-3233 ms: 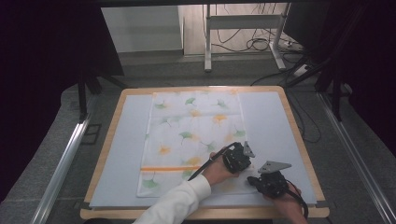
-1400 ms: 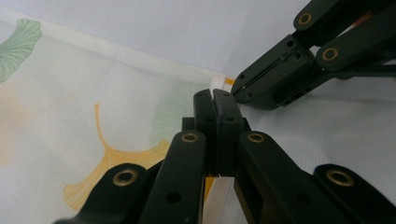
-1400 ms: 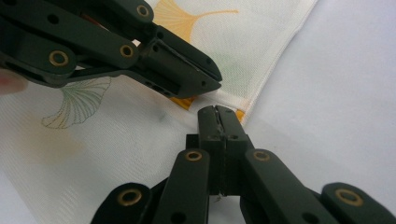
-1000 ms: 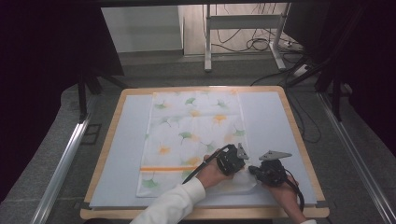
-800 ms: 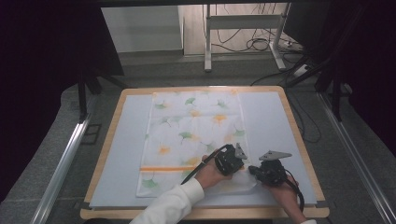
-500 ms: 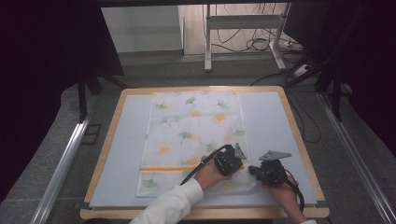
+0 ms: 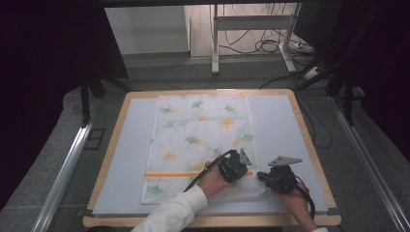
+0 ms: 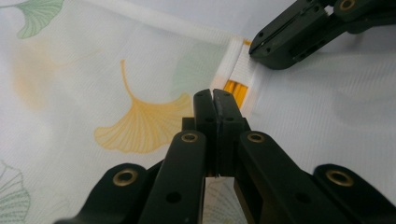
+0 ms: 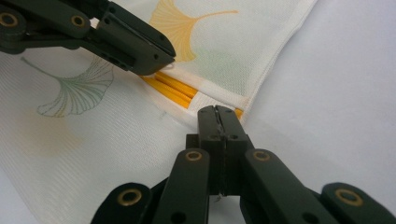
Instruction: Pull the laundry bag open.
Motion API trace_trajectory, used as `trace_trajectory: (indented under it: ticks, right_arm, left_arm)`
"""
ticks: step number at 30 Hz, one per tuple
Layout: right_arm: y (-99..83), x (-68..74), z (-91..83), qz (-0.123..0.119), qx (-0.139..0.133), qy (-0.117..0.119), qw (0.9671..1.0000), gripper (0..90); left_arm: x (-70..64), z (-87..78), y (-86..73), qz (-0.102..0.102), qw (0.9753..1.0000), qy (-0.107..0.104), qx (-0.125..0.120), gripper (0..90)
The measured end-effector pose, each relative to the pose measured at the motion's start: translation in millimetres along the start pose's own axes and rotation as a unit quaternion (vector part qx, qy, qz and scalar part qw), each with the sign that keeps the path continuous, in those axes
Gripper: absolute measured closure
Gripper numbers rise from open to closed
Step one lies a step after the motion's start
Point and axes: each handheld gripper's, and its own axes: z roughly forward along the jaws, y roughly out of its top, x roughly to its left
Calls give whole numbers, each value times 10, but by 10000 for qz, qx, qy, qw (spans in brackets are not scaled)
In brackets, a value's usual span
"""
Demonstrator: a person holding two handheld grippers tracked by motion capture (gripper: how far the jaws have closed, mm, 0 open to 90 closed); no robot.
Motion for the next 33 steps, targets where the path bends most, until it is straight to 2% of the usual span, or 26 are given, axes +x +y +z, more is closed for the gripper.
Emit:
trace_trajectory:
  ticks: [4,10,15,28,33]
  right_arm:
    - [0,0,0,-8,-1,-3,10000,898]
    - [1,0,0,-5,-3,3,10000,898]
    - [0,1,1,-23,-2,-2,10000,898]
    - [0,-1,0,-32,-1,3,10000,898]
    - [1,-1,2,-53,-9,-4,10000,898]
  left_arm:
    - [52,-35,-65,-62,9999,69,36,900]
    - [135,-90,-169,-285,9996,-49,-13,900]
    - [136,-114,-196,-254,9997,-16,-21,900]
    - [178,-191,-297,-366,9993,13,-3,900]
    - [170,-215,-316,-336,9994,55,-1,900]
